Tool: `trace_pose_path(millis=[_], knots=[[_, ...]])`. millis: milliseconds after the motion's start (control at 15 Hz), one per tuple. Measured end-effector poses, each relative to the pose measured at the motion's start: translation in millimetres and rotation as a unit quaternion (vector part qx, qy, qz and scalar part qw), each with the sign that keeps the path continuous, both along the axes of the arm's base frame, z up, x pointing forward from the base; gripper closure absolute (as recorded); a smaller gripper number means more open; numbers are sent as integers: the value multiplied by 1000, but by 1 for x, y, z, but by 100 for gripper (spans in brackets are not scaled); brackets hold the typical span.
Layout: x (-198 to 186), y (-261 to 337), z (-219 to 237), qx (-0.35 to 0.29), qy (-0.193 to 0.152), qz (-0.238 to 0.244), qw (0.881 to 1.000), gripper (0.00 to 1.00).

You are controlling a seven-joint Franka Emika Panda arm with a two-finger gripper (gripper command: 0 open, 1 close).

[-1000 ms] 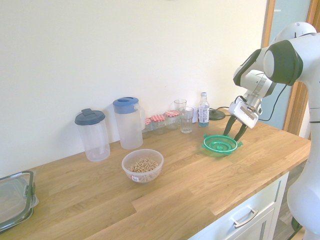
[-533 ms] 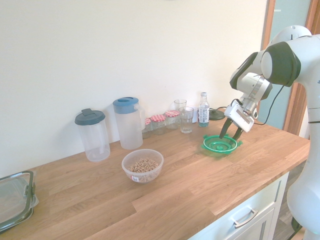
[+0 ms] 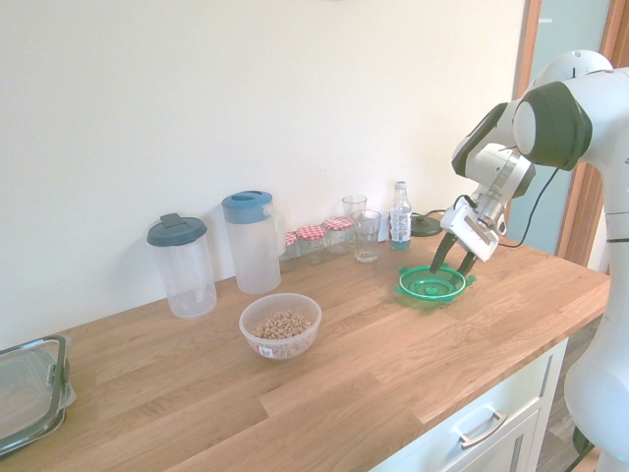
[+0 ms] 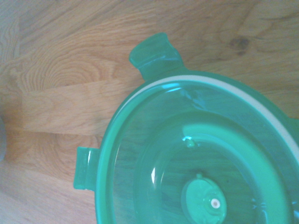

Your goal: Cover the lid of food container

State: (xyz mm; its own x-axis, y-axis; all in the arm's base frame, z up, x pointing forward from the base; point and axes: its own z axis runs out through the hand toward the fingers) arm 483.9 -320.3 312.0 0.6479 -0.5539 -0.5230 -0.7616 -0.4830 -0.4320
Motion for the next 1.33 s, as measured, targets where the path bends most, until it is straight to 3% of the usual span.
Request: trace_pose_path(millis=[1333], knots=[[-5, 4, -22, 6, 3, 9, 1000, 100]])
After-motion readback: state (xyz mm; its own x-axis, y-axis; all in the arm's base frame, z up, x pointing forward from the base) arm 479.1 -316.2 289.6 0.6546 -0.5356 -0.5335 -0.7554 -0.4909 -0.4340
